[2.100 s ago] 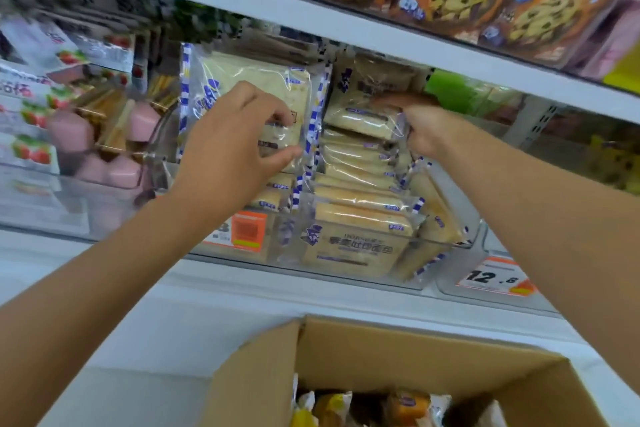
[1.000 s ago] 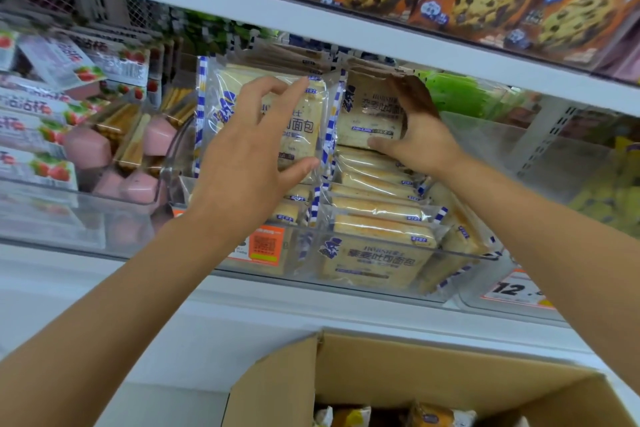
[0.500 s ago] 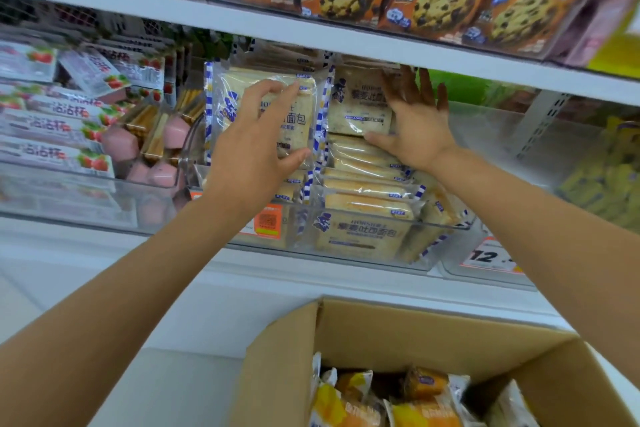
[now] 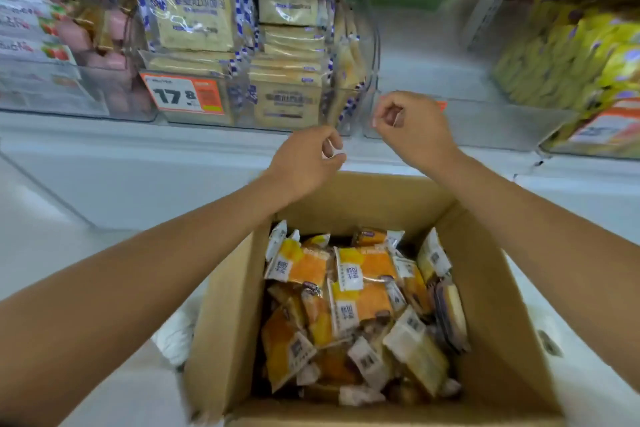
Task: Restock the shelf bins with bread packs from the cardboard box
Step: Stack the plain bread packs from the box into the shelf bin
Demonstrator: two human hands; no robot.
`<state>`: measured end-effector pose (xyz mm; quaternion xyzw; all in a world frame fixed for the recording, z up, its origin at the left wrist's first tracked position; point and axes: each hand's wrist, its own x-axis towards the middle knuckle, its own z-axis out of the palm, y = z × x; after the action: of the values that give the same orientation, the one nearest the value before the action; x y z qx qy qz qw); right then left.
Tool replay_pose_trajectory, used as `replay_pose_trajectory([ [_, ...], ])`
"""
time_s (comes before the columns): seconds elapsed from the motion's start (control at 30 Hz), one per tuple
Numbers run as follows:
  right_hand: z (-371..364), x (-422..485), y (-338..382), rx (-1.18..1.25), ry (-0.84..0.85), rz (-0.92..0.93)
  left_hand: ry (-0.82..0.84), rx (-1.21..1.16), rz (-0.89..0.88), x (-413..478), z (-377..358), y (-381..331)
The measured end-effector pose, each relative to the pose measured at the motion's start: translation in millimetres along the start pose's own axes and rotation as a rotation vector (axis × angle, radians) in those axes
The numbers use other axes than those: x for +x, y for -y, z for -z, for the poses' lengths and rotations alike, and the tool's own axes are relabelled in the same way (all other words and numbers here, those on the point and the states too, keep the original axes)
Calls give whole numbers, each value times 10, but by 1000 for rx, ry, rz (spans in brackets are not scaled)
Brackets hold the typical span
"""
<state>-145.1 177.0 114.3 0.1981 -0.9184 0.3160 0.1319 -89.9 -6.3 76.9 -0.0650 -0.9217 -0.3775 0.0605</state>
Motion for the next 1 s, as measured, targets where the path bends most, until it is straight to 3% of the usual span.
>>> replay_pose_trajectory([
  [0.33, -299, -2047, -1587, -68, 529, -840, 383, -59, 242, -318, -1329, 228],
  [0.47, -667, -2384, -1726, -269, 581, -728, 424, -68, 349, -466, -1505, 474],
  [0.63, -748, -2299, -1665, -360, 596, -665, 328, -93, 473, -528, -1470, 647],
  [0.7, -737, -2144, -1537, -225, 500, -672, 361, -119, 524, -543, -1425, 672],
  [0.8, -758, -1825, -1299, 11, 352, -760, 717, -348, 572, -651, -1410, 546],
  [0.87, -777, -1605, -1107, 368, 276, -951, 841, -378, 480, -734, -1498, 406],
  [0.93, -733, -1419, -930, 838, 261, -1118, 665, -290, 386, -763, -1592, 357],
  [1.0, -663, -1314, -892, 1016, 264, -1125, 422, -245, 406, -726, -1551, 392],
])
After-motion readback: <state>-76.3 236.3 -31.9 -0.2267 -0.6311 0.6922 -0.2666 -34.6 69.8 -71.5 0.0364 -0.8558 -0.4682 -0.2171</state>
